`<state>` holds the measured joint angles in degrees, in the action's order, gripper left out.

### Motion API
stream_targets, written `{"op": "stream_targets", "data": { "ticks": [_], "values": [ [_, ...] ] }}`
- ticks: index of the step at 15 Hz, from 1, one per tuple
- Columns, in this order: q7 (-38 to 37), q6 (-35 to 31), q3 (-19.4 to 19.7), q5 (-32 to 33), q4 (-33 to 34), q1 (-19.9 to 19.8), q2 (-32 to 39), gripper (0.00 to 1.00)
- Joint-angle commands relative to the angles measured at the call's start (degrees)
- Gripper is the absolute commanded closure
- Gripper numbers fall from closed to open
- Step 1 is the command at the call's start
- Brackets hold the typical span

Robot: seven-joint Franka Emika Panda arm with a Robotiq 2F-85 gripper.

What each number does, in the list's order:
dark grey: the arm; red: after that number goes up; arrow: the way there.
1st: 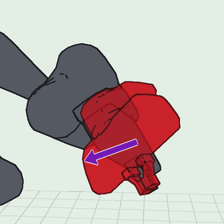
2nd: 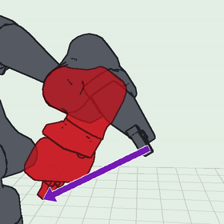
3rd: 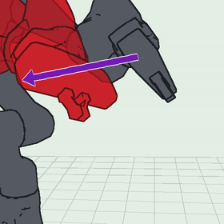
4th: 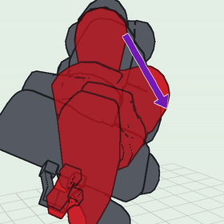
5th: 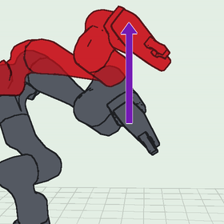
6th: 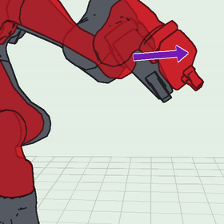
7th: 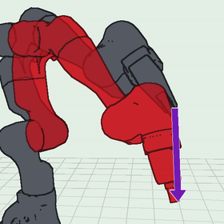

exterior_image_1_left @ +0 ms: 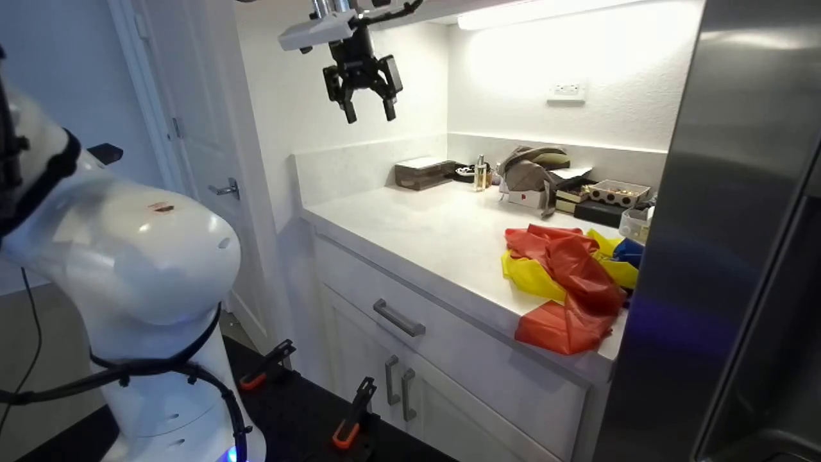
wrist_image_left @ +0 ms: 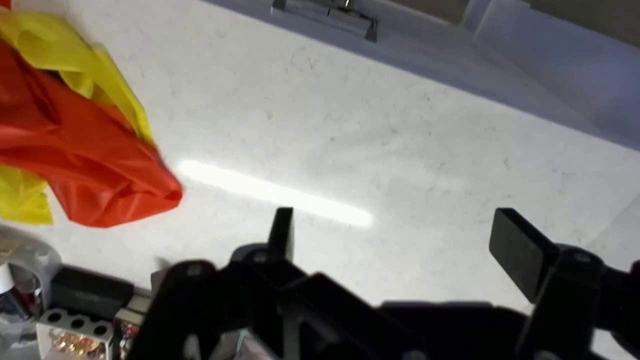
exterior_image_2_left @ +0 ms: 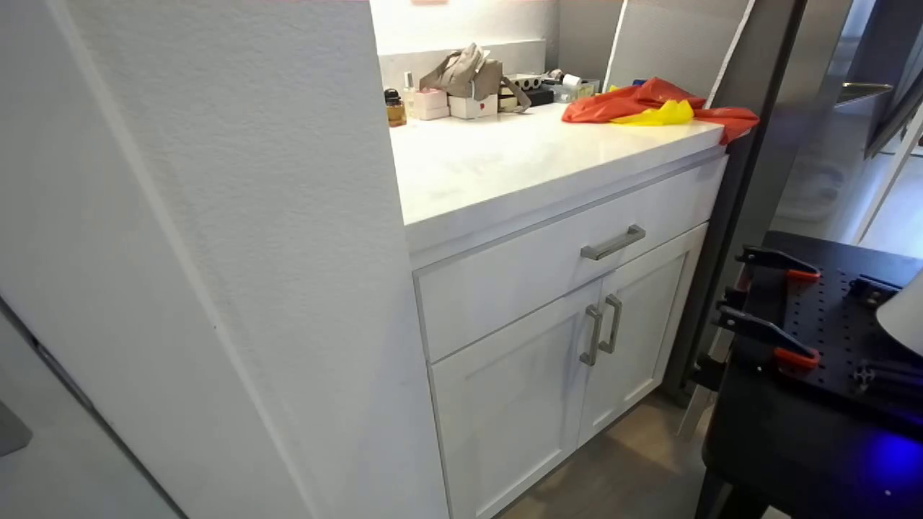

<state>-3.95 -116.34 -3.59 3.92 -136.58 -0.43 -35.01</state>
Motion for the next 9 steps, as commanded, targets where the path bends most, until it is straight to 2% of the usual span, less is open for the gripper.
{"op": "stream_targets", "data": {
  "ticks": [1, 9],
  "values": [
    [-3.3, -4.0, -0.9, 1.8, 2.6, -1.0, -0.7, 0.00],
    [-2.4, -15.0, -0.2, 6.2, 9.6, -3.4, 1.9, 0.00]
  ]
}}
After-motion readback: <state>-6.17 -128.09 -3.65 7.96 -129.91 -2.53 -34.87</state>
